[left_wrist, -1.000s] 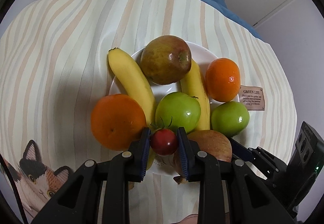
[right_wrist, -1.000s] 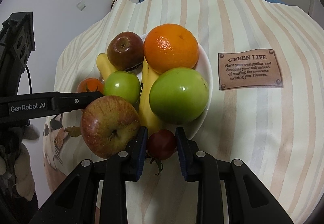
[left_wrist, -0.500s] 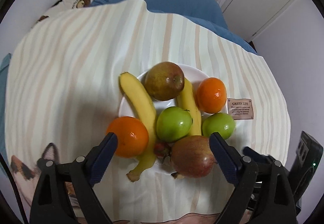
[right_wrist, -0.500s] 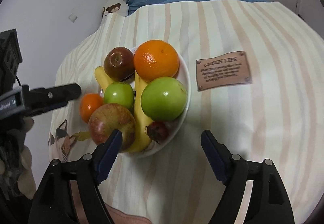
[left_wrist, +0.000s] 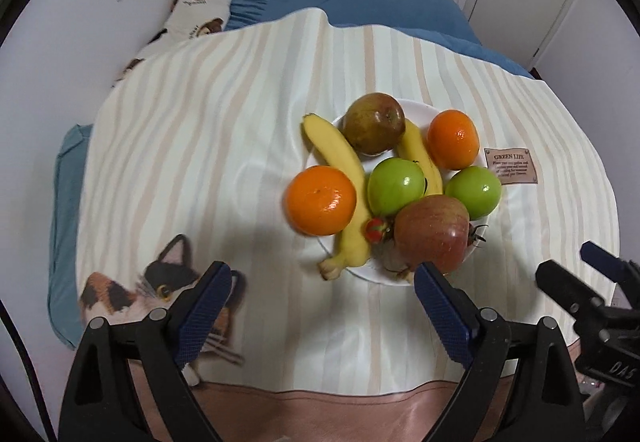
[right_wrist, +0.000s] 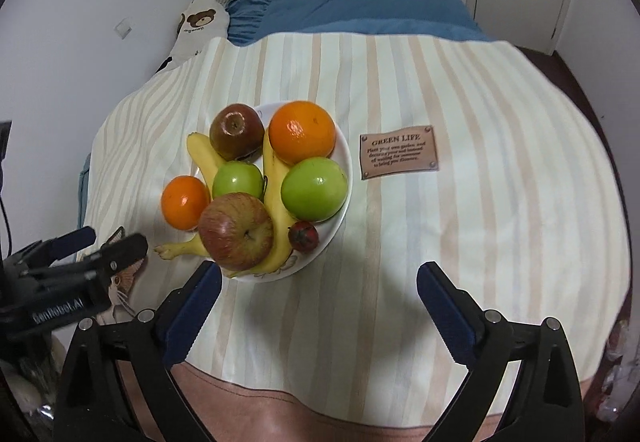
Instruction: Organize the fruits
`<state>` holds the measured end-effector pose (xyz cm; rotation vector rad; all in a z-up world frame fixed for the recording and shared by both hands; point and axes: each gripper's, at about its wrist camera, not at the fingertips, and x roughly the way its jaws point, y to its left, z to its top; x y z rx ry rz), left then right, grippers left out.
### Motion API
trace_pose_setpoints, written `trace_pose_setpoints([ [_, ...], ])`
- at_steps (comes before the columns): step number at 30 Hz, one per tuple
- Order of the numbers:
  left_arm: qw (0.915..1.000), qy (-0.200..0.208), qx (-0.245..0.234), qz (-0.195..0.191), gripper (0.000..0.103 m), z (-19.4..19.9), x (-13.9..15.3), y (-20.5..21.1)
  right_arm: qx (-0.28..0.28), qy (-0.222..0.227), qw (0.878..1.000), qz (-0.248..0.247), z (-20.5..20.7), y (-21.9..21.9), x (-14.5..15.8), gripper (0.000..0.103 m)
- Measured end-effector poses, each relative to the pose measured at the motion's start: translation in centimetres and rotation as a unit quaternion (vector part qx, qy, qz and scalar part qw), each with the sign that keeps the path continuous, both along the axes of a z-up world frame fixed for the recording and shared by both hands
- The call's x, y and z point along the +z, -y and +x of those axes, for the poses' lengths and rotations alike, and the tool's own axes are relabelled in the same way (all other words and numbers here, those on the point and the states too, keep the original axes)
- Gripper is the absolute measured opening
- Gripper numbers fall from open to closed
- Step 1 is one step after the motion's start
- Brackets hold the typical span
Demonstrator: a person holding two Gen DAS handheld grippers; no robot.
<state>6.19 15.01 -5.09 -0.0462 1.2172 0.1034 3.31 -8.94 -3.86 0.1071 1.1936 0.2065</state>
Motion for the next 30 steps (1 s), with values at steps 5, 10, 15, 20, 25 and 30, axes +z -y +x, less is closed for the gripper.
trace_pose_setpoints([
  [5, 0.9998, 0.018, 0.004, 0.004, 0.093, -1.3, 1.8, -0.4, -0.006, 0.019, 1.000, -0.015, -1.3, -0.4, 2.3, 0.100],
  [10, 0.9992, 0.039, 0.002, 0.006, 0.094, -2.6, 4.1, -0.3, -0.016, 0.034, 0.999, -0.019, -2.4, -0.6, 4.1, 0.101],
  [15, 0.9982, 0.059, 0.001, 0.009, 0.094, -4.7, 7.0, 0.1, -0.020, 0.050, 0.998, -0.023, -4.3, -0.5, 7.0, 0.101],
  [20, 0.9966, 0.081, 0.000, 0.015, 0.094, -8.4, 11.2, 0.7, -0.017, 0.073, 0.997, -0.021, -8.0, -0.1, 11.6, 0.101],
  [25, 0.9945, 0.101, -0.012, 0.027, 0.094, -11.9, 14.8, 1.8, -0.011, 0.098, 0.995, -0.021, -11.5, 0.2, 16.0, 0.103],
  [30, 0.9923, 0.120, -0.009, 0.029, 0.094, -14.5, 17.6, 2.1, -0.007, 0.125, 0.992, -0.023, -15.0, 0.3, 20.0, 0.103],
])
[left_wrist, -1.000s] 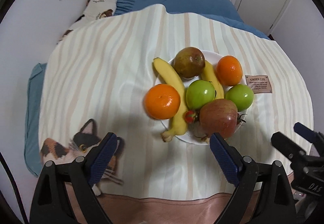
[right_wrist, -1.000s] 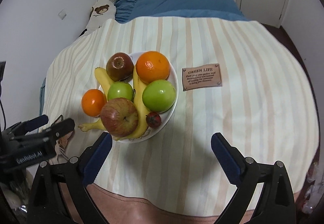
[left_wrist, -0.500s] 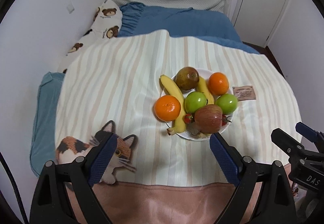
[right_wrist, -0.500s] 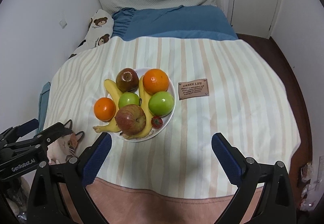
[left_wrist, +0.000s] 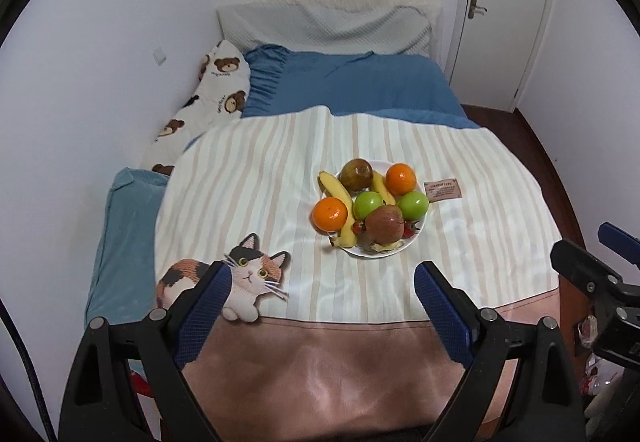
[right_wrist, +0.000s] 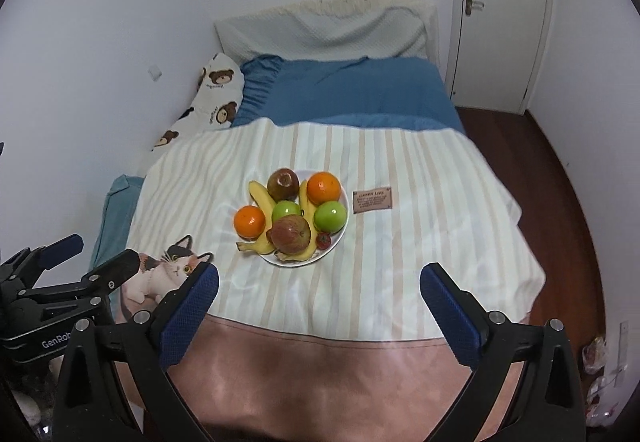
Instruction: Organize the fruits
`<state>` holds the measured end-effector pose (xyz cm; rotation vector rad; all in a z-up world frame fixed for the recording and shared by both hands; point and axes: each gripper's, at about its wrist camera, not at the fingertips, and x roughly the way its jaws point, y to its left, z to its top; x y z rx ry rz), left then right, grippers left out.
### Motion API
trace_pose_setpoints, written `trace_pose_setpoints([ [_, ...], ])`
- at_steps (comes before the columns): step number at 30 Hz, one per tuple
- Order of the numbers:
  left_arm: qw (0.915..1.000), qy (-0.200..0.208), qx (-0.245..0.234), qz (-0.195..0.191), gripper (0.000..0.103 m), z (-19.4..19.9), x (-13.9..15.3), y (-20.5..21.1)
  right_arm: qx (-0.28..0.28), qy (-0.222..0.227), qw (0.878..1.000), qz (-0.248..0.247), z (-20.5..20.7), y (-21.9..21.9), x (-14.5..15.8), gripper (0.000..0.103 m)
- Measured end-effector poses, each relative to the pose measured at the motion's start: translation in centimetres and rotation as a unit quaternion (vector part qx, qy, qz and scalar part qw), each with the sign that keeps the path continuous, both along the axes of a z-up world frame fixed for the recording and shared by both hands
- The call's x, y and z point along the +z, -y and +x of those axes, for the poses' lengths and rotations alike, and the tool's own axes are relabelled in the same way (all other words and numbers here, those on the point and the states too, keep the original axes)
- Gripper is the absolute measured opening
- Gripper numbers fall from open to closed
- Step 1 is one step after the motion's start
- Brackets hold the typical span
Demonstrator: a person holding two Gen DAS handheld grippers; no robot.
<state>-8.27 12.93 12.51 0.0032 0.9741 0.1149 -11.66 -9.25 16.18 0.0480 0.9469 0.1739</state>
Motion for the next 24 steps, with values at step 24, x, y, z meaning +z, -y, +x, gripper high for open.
trace_pose_setpoints([
  [24, 0.9993, 0.023, 0.023, -0.017, 0.094, -2.9, 2.4, -0.3, -0.007, 0.007, 1.000, 0.002, -3.2, 0.4, 2.9, 0.103],
])
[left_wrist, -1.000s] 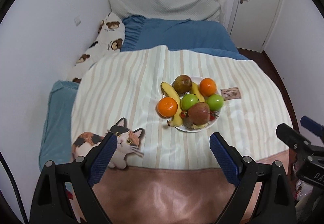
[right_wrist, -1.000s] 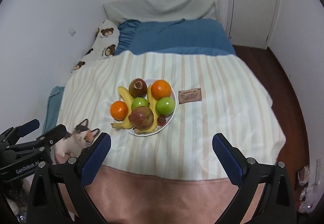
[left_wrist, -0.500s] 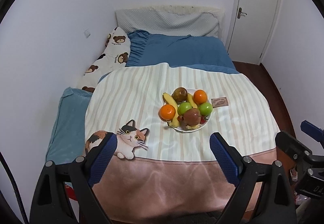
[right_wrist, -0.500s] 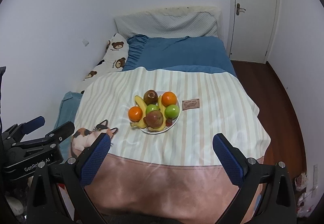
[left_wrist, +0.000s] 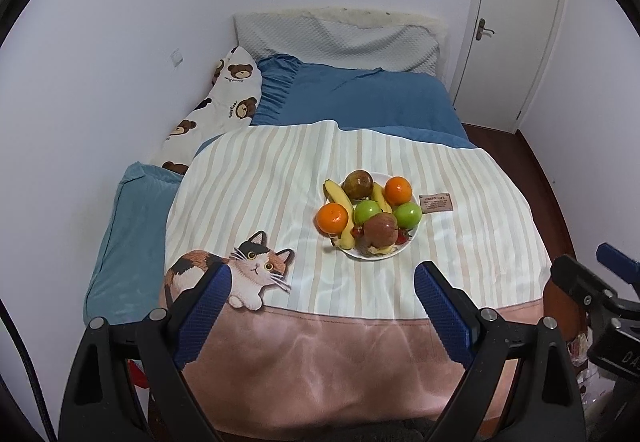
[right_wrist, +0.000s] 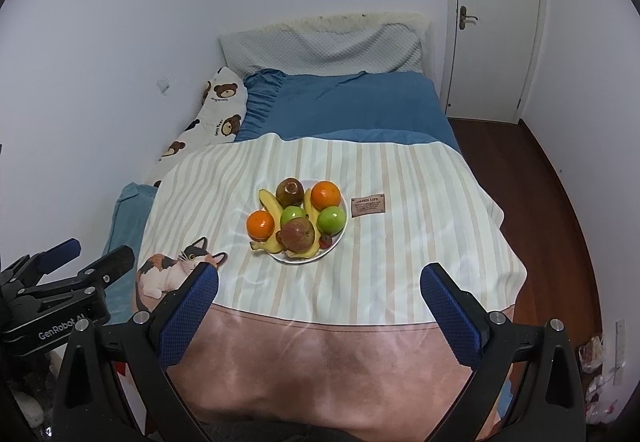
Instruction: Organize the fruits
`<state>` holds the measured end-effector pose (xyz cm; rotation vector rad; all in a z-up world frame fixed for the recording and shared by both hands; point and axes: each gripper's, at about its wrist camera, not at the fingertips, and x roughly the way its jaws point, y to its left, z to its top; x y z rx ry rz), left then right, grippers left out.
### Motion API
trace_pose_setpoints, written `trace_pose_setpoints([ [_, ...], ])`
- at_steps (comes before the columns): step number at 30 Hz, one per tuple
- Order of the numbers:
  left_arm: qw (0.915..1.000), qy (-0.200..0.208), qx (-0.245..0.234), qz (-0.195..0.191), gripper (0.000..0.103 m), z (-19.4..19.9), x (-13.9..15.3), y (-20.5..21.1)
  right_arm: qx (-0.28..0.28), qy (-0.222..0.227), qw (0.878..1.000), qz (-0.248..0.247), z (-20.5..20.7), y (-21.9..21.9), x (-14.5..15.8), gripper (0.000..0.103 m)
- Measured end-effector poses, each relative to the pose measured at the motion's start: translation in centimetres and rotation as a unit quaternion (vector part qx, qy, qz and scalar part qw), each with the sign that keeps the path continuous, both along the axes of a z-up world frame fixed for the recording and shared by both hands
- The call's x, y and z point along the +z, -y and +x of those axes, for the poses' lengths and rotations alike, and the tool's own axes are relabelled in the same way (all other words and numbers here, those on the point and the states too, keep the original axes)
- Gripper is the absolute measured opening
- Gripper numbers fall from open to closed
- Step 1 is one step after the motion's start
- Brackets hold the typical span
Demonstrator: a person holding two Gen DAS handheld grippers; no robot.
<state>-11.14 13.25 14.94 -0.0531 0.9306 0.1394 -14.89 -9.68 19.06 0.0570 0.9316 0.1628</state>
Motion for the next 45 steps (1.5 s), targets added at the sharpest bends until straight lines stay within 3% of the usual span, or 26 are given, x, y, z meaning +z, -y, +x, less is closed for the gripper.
trace_pose_setpoints([
  [11, 0.9999, -0.012, 0.002, 0.007, 0.099, 4.0, -3.8, -0.5, -0.021, -0.008, 1.000, -0.015, 4.6, 0.2, -5.2, 0.103],
  [27, 0.9992, -0.037, 0.001, 0.014, 0.099, 8.8, -7.8, -0.9, -0.038, -0.025, 0.999, -0.020, 9.7, 0.2, -9.6, 0.103],
  [45, 0.9987, -0.050, -0.003, 0.011, 0.099, 9.2, -8.6, -0.9, -0.027, -0.032, 0.999, -0.013, 11.0, -0.5, -10.3, 0.103],
])
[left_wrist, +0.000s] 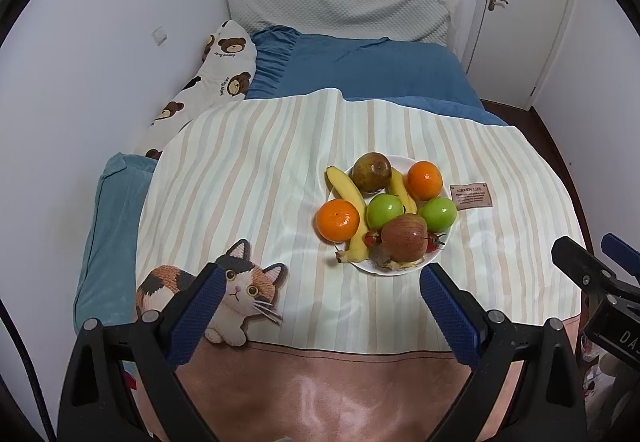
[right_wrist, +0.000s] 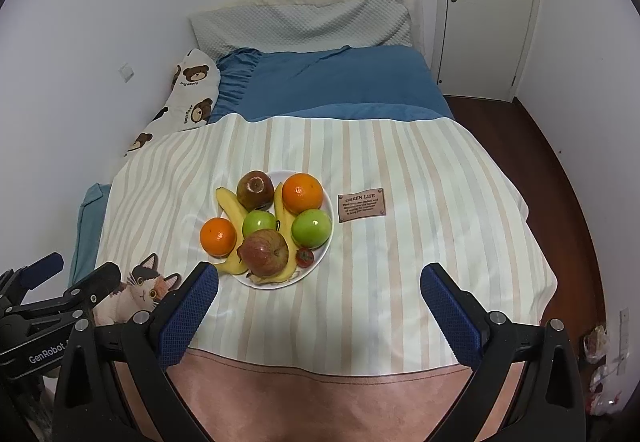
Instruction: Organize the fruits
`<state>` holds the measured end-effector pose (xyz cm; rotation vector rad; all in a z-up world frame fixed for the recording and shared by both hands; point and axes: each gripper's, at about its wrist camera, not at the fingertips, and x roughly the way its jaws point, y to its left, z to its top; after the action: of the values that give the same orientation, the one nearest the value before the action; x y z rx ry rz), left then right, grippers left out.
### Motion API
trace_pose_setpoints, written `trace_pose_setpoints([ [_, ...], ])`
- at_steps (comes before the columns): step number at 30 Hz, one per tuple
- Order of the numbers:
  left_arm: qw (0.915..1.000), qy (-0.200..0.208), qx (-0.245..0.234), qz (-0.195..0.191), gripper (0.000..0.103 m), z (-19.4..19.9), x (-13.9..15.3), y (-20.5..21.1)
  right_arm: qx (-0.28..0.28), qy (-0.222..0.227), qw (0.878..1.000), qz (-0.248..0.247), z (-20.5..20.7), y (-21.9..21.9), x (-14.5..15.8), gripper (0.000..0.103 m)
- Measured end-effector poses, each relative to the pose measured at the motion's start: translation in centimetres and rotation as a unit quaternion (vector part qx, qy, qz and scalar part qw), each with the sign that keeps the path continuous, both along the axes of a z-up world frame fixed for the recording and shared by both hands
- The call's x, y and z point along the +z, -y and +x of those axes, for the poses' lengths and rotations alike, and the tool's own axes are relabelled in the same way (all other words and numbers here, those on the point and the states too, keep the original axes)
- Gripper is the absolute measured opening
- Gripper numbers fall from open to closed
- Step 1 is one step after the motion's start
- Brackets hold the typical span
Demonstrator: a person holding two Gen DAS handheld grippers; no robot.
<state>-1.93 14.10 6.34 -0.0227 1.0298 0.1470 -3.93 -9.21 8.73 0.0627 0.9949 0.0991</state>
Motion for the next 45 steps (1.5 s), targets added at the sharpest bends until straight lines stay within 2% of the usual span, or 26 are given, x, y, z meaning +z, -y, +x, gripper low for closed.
trace_pose_setpoints([
  [45, 1.0000, -0.002, 0.001, -0.001, 0.099, 0.22, 0.02, 0.02, -0.001, -0.005, 1.000, 0.000, -0.20, 0.11, -0.42, 0.103],
])
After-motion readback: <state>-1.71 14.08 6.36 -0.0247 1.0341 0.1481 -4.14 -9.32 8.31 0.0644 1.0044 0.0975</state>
